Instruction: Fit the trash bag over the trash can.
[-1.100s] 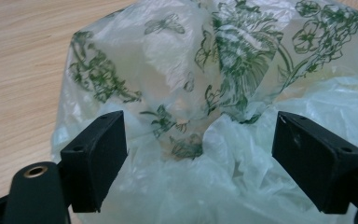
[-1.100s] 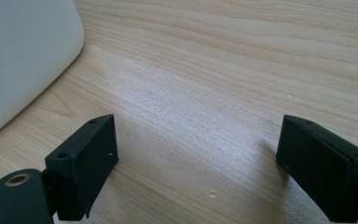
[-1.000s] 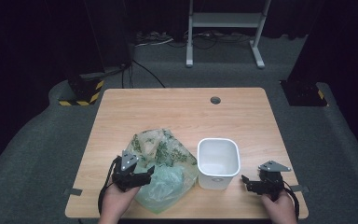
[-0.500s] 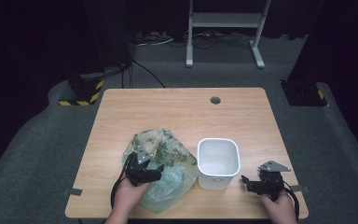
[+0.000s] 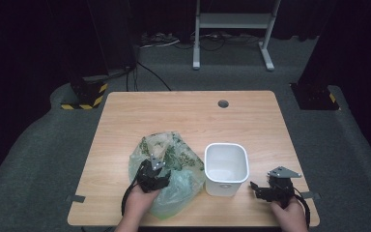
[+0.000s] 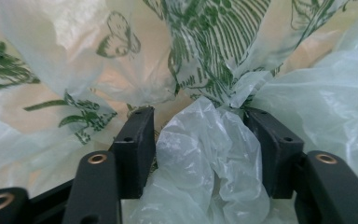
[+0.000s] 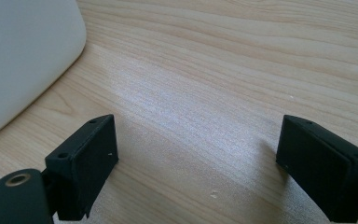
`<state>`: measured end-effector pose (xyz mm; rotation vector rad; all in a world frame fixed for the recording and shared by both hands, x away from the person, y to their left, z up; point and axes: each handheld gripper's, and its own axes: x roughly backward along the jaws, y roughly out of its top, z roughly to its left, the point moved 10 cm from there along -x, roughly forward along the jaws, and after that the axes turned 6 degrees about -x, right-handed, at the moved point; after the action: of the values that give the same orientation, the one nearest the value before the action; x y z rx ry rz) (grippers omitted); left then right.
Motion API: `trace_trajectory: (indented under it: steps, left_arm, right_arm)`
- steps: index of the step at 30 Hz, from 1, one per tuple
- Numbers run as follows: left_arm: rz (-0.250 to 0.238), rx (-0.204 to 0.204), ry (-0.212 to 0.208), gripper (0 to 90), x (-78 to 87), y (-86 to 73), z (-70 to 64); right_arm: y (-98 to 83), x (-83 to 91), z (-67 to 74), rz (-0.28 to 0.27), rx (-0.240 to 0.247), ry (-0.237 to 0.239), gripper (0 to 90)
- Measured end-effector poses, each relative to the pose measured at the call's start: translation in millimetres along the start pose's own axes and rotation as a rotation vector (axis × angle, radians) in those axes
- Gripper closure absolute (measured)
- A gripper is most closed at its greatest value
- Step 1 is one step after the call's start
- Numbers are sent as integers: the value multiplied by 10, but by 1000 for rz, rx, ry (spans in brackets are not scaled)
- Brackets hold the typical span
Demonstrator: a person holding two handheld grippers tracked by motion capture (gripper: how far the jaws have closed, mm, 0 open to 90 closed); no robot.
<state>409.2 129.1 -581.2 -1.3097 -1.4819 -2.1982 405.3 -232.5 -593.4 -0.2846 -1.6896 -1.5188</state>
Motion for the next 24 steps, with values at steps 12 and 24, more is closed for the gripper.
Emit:
trace_trajectory:
  steps: [12,24]
  left_arm:
    - [-6,45,-40,688,-16,-59,8]
    - [-113,33,-11,868,143,3,26]
  right_arm:
    - [-2,1,4,1,2,2,120]
    - [-2,1,5,1,2,2,119]
